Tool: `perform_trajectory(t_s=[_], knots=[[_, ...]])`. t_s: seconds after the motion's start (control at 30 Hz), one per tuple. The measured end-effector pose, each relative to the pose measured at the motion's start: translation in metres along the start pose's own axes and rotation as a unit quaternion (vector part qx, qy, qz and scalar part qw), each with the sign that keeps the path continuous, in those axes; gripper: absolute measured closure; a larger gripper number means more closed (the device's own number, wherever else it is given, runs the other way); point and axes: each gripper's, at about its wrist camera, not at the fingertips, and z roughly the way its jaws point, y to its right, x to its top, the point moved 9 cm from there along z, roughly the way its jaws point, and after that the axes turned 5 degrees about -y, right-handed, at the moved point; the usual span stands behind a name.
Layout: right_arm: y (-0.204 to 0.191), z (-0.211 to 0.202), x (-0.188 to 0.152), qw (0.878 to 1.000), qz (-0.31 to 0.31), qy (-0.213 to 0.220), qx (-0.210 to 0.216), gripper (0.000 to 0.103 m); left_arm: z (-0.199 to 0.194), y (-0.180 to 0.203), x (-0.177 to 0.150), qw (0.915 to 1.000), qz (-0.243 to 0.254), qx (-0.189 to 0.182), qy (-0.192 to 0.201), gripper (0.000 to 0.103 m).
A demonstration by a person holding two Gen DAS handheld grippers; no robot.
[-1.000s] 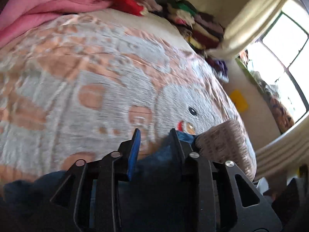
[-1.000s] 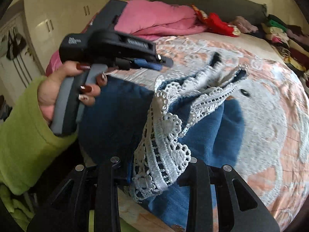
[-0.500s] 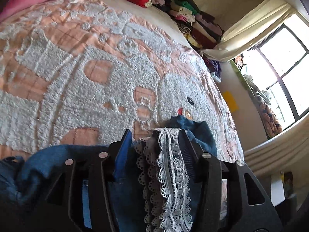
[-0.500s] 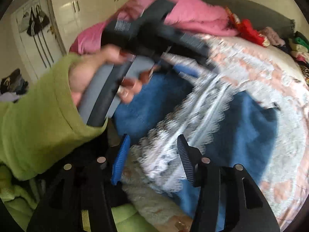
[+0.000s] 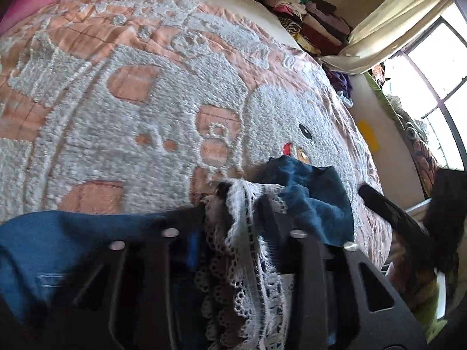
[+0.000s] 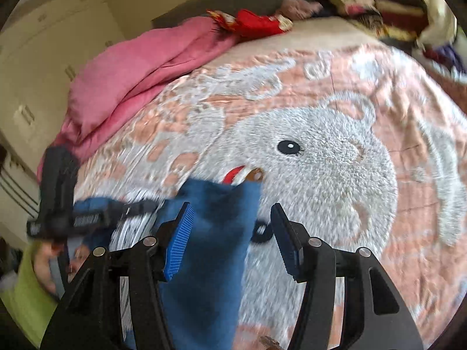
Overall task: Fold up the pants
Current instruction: 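Fold the lace-trimmed leg over onto the other leg with both grippers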
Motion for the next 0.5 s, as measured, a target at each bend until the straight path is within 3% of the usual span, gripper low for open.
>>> perform_trajectory(t_s=[0.1,0.13,0.17,0.27,0.33,0.4,0.47,0.5], knots=[[0.011,0.020,-0.006,0.999,0.020,-0.036,0.002,0.048,-0.010,0.011,0.003,0.9994,0.023,-0.009,0.023,0.089],[0.012,0.029,-0.010,0.998,0.024,-0.052,0.016,0.064,-0.017,0.017,0.005,0.9986,0.033,-0.018,0.036,0.089],[0.008,0.034,-0.013,0.998,0.018,-0.057,0.034,0.091,-0.025,0.024,0.007,0.9970,0.049,-0.027,0.053,0.089],[0.002,0.021,-0.009,0.999,0.000,-0.024,0.041,0.093,-0.036,0.036,0.011,0.9930,0.082,-0.033,0.079,0.089],[0.009,0.015,-0.006,1.000,0.010,-0.002,0.027,0.093,-0.026,0.028,0.010,0.9951,0.076,-0.008,0.064,0.089],[0.011,0.025,-0.009,1.000,-0.010,-0.009,-0.007,0.093,-0.013,0.017,0.008,0.9973,0.060,0.012,0.041,0.087],[0.011,0.034,-0.013,0.998,-0.034,-0.016,-0.041,0.091,-0.009,0.005,0.007,0.9974,0.053,0.036,0.032,0.081],[0.010,0.036,-0.013,0.997,-0.042,-0.014,-0.055,0.090,-0.007,-0.001,0.007,0.9973,0.049,0.048,0.027,0.073]])
